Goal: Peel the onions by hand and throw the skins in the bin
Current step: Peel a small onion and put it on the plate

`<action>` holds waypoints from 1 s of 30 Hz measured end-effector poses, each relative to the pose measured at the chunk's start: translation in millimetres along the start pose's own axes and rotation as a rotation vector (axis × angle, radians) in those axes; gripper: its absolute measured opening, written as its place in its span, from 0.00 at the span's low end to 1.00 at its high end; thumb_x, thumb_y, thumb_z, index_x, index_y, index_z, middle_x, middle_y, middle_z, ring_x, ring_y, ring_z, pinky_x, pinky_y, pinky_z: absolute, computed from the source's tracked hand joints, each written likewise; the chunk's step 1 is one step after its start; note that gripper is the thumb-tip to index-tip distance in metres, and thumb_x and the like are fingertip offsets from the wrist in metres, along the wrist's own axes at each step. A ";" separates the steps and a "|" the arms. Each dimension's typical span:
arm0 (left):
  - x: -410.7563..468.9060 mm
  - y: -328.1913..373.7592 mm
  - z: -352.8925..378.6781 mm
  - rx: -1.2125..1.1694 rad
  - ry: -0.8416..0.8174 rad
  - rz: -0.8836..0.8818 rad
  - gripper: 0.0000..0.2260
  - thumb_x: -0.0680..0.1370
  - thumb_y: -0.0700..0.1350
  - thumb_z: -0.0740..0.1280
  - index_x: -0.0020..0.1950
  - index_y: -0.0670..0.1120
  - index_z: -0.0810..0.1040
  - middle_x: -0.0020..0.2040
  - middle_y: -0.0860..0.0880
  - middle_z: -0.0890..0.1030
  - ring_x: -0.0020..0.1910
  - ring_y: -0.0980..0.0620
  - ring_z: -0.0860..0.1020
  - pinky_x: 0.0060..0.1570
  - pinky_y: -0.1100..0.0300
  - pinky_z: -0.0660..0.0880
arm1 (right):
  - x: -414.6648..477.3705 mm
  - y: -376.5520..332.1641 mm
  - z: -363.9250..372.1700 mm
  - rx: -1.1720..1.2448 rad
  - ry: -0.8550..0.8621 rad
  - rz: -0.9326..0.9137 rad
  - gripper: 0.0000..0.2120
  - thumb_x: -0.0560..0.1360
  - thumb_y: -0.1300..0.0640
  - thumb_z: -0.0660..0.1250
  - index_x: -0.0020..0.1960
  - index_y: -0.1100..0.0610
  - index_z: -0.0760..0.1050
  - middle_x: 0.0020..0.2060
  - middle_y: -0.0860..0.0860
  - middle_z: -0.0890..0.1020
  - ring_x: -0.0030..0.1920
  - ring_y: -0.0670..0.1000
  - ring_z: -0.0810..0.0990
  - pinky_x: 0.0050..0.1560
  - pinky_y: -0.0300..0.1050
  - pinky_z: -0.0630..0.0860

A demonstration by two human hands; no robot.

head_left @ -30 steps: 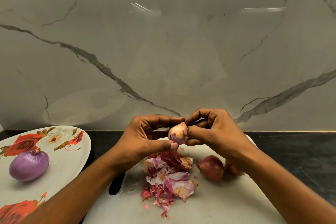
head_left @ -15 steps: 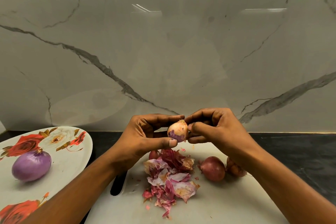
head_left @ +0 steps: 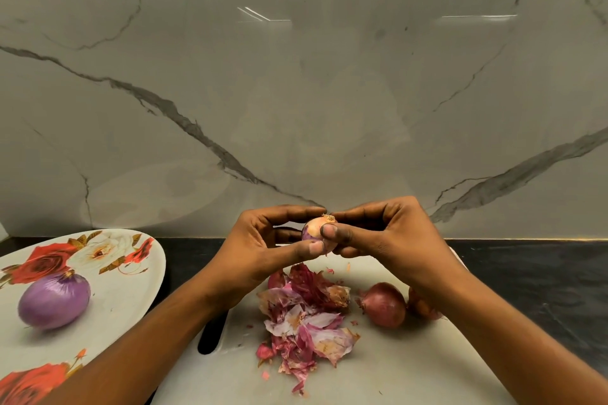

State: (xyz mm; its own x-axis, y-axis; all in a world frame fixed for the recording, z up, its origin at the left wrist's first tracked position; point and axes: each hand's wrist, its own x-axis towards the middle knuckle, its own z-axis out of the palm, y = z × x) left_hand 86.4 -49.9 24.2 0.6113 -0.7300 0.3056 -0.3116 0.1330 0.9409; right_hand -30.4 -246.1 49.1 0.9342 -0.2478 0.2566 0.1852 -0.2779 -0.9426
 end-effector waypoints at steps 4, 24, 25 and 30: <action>0.2 2.1 -1.0 -0.058 0.006 -0.002 0.21 0.73 0.40 0.77 0.67 0.45 0.82 0.60 0.46 0.86 0.60 0.45 0.85 0.57 0.55 0.83 | 2.1 -2.8 -5.1 0.053 -0.022 0.027 0.15 0.68 0.55 0.79 0.54 0.58 0.87 0.43 0.54 0.90 0.44 0.54 0.90 0.44 0.42 0.85; 0.1 -1.2 -6.5 -0.234 -0.047 -0.044 0.19 0.76 0.41 0.76 0.67 0.45 0.83 0.64 0.41 0.83 0.62 0.36 0.83 0.60 0.48 0.82 | 5.0 -2.7 -15.3 -0.067 0.123 -0.052 0.03 0.76 0.63 0.76 0.49 0.58 0.87 0.38 0.54 0.88 0.37 0.51 0.87 0.38 0.38 0.82; 0.3 -0.5 -5.9 -0.240 -0.035 -0.044 0.19 0.76 0.40 0.77 0.67 0.46 0.82 0.64 0.42 0.83 0.62 0.37 0.83 0.59 0.49 0.83 | 4.3 -3.4 -14.6 -0.082 0.094 -0.047 0.02 0.76 0.63 0.76 0.48 0.59 0.87 0.37 0.54 0.88 0.35 0.52 0.87 0.37 0.39 0.82; 3.3 3.2 1.3 -0.198 0.088 -0.051 0.19 0.71 0.41 0.75 0.62 0.48 0.84 0.60 0.44 0.86 0.57 0.41 0.86 0.51 0.56 0.84 | 1.1 -0.7 -7.0 -0.145 -0.009 -0.017 0.08 0.77 0.58 0.76 0.55 0.57 0.87 0.40 0.52 0.89 0.39 0.53 0.89 0.37 0.41 0.83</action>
State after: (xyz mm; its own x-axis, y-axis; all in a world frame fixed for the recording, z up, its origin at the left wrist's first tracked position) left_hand 86.5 -52.7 28.0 0.6866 -0.6787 0.2608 -0.1353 0.2331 0.9630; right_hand -31.6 -252.7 51.6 0.9342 -0.2336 0.2696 0.1556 -0.4130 -0.8973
